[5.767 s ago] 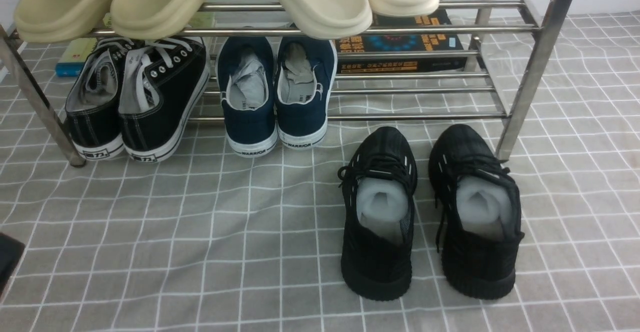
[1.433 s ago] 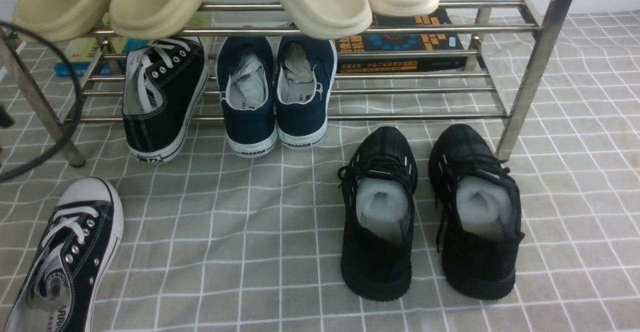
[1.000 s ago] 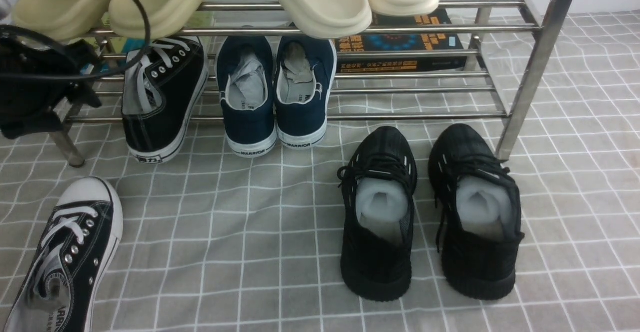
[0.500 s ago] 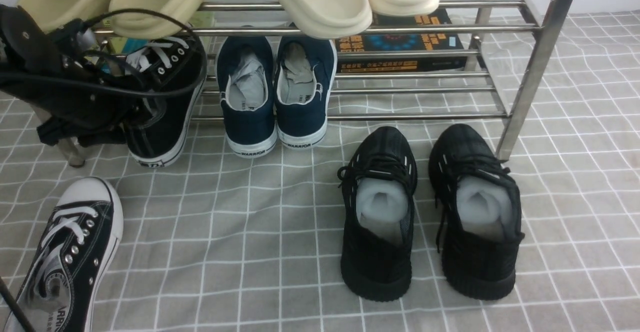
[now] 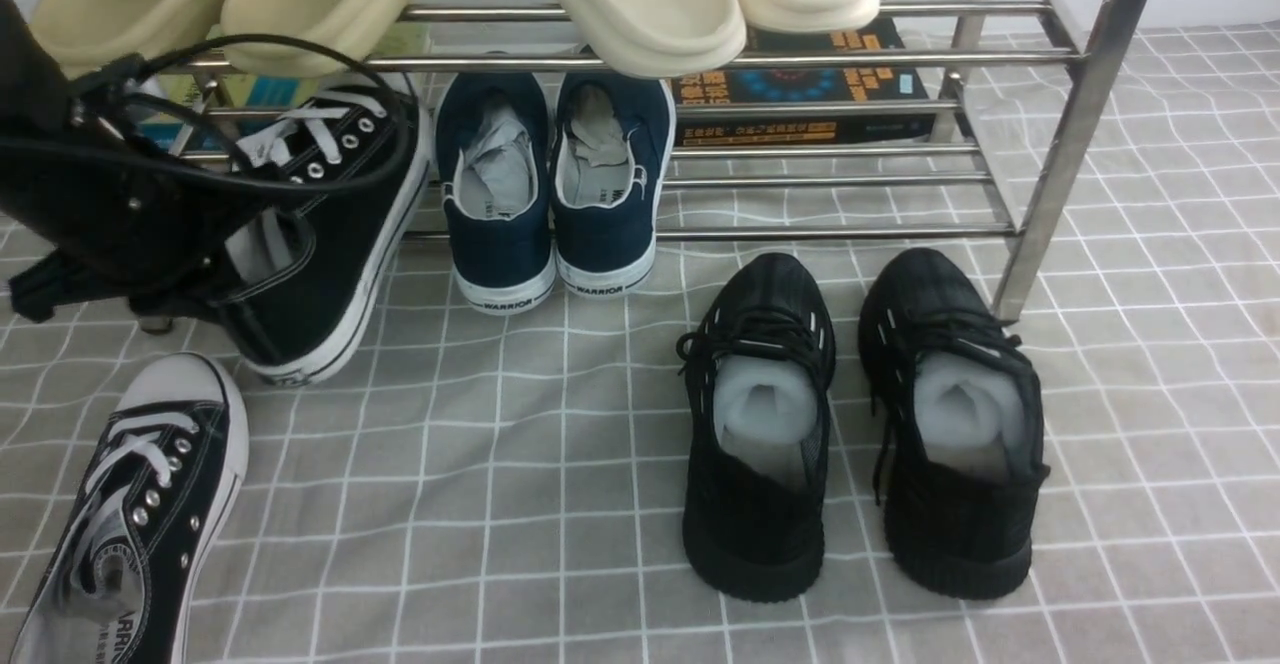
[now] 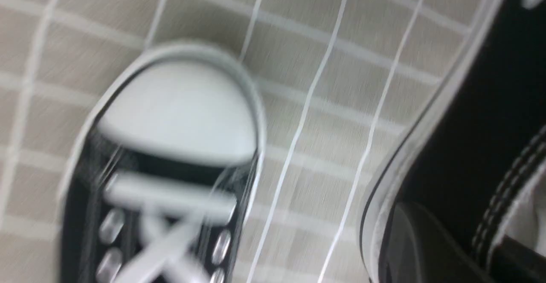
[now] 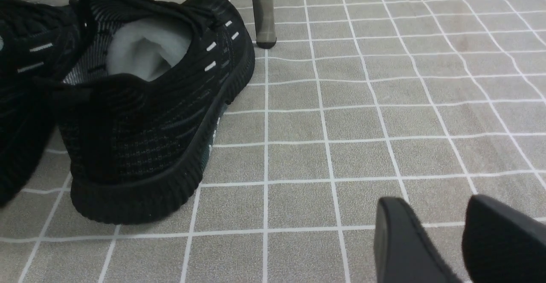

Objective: Take the shoes off the shelf with your hand from the grey coffee tablecloth.
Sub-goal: 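Set the held shoe down on the floor in front of the rack with the left gripper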

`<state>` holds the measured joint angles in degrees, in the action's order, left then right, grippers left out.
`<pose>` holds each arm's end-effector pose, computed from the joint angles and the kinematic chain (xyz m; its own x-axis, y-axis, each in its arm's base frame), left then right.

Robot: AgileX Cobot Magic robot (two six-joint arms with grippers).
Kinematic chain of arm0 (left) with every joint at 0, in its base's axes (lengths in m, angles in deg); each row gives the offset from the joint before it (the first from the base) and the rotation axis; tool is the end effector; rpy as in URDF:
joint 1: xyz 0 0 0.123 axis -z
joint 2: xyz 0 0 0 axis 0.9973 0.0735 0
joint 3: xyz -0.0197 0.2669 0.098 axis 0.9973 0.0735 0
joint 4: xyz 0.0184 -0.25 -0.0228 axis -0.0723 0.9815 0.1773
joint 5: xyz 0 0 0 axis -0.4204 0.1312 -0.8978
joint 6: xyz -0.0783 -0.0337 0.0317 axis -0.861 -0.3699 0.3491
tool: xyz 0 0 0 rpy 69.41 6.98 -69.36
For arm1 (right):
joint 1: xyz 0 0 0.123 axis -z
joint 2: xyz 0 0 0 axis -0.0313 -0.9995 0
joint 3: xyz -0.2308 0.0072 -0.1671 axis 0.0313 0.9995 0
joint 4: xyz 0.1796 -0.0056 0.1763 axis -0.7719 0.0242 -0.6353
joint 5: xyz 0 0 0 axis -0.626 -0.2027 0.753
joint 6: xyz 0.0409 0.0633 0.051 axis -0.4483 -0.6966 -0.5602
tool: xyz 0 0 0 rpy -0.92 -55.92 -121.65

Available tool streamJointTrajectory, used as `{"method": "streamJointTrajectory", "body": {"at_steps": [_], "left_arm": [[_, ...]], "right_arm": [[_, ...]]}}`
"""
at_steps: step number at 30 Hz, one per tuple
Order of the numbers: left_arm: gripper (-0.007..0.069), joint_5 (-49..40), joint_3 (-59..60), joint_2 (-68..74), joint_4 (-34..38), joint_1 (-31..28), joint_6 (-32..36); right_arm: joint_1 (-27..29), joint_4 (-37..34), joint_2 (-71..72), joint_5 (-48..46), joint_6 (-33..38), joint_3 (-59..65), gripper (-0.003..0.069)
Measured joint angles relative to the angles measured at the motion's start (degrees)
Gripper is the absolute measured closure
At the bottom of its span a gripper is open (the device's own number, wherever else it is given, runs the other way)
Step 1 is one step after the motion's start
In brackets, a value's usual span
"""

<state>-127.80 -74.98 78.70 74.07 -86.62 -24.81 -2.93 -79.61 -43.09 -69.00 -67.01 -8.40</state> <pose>0.3302 -0.0055 0.2835 -0.8608 -0.3647 -0.3550 -0.2913 0.9250 -0.2439 0.0520 0.0025 0.1740 -0.3021 0.0729 -0.9505 -0.0115 0.9967 0.0801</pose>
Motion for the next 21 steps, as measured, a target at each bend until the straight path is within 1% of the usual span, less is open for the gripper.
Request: {"method": "streamJointTrajectory", "body": {"at_steps": [3,4,5,6,7,11,13,14,15,16,18,19,21], "left_arm": [[0.0604,-2.88,1.21,-2.83,-1.86,0.00,-1.98],[0.0604,-4.14,3.11,-4.79,-3.48,0.00,-4.64],[0.0604,-4.25,3.68,-5.26,-3.74,0.00,-5.02],[0.0603,-5.10,6.25,-6.93,-5.24,0.00,-7.91],[0.0603,-5.53,7.96,-7.93,-5.78,0.12,-9.04],[0.0603,-6.36,12.93,-10.81,-6.97,2.11,-11.83],[0.0603,-6.44,15.69,-12.60,-7.08,5.28,-14.67],[0.0603,-6.44,15.69,-12.69,-7.15,5.57,-14.86],[0.0603,-6.28,16.66,-13.24,-7.86,8.27,-16.71],[0.0603,-6.09,17.10,-13.25,-8.25,9.21,-17.86],[0.0603,-5.47,18.17,-13.25,-10.59,12.70,-21.84],[0.0603,-5.45,18.35,-13.25,-10.86,13.02,-22.25],[0.0603,-5.54,19.26,-13.25,-14.91,16.82,-27.58]], "right_arm": [[0.00,0.00,0.00,0.00,0.00,0.00,0.0420],[0.00,0.00,0.00,0.00,0.00,0.00,0.0420],[0.00,0.00,0.00,0.00,0.00,0.00,0.0420],[0.00,0.00,0.00,0.00,0.00,0.00,0.0420],[0.00,0.00,0.00,0.00,0.00,0.00,0.0420],[0.00,0.00,0.00,0.00,0.00,0.00,0.0420],[0.00,0.00,0.00,0.00,0.00,0.00,0.0420],[0.00,0.00,0.00,0.00,0.00,0.00,0.0420],[0.00,0.00,0.00,0.00,0.00,0.00,0.0420],[0.00,0.00,0.00,0.00,0.00,0.00,0.0420],[0.00,0.00,0.00,0.00,0.00,0.00,0.0420],[0.00,0.00,0.00,0.00,0.00,0.00,0.0420],[0.00,0.00,0.00,0.00,0.00,0.00,0.0420]]}}
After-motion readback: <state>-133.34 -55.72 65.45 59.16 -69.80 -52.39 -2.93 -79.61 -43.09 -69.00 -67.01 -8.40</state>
